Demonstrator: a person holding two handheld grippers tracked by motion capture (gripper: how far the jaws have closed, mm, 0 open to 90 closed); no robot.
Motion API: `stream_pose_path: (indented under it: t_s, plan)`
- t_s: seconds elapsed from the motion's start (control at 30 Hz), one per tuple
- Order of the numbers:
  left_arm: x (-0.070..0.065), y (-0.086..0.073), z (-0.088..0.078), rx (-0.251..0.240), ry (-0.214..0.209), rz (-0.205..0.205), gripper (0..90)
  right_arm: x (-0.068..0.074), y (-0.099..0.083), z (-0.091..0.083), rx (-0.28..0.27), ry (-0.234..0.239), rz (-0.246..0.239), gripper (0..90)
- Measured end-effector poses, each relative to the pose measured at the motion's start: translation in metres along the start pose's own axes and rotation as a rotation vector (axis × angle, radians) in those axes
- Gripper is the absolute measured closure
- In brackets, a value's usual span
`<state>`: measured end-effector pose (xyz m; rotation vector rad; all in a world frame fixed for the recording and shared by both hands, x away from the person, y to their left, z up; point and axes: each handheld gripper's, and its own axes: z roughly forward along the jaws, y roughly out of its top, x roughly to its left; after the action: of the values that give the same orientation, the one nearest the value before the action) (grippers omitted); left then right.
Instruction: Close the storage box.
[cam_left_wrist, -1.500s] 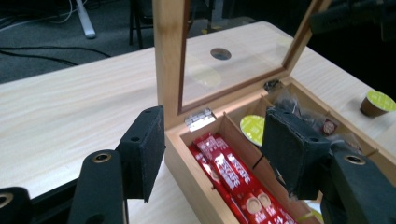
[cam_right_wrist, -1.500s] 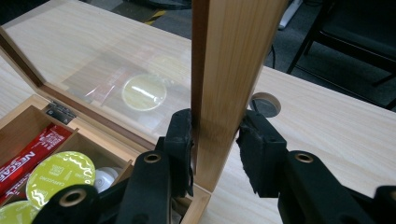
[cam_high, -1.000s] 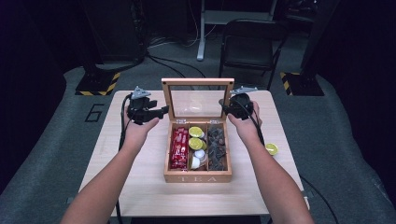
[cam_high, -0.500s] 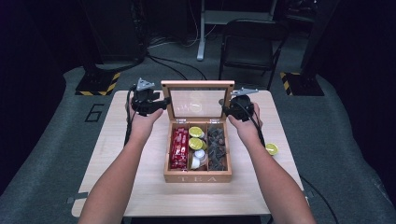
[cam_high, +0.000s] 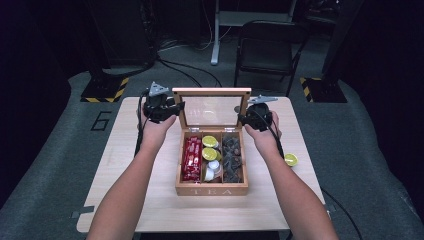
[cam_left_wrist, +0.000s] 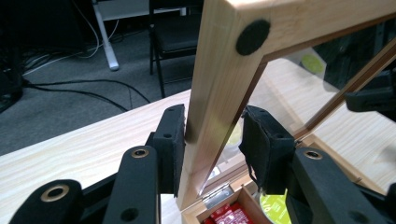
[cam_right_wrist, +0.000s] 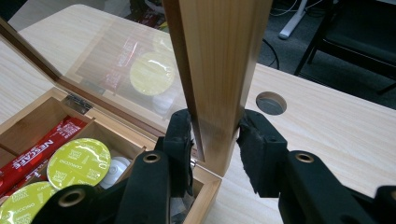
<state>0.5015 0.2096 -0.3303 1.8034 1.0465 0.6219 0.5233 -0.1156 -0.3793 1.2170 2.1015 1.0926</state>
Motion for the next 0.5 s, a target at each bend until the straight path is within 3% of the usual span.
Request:
stream_pose_path:
  t_s: [0.2,0.3,0.5]
  plan:
    - [0.0,-0.002,-0.002,0.013,0.001,0.009,63.9,0.001,-0.001,-0.001,-0.001,0.001,0.017,64.2]
    - [0.0,-0.004,-0.004,0.01,-0.007,0.012,63.9,-0.002,-0.003,-0.003,0.001,0.031,0.049,63.4]
    - [-0.003,-0.009,-0.01,0.015,-0.019,0.032,63.8,0.001,-0.004,-0.013,-0.033,0.039,0.035,56.9]
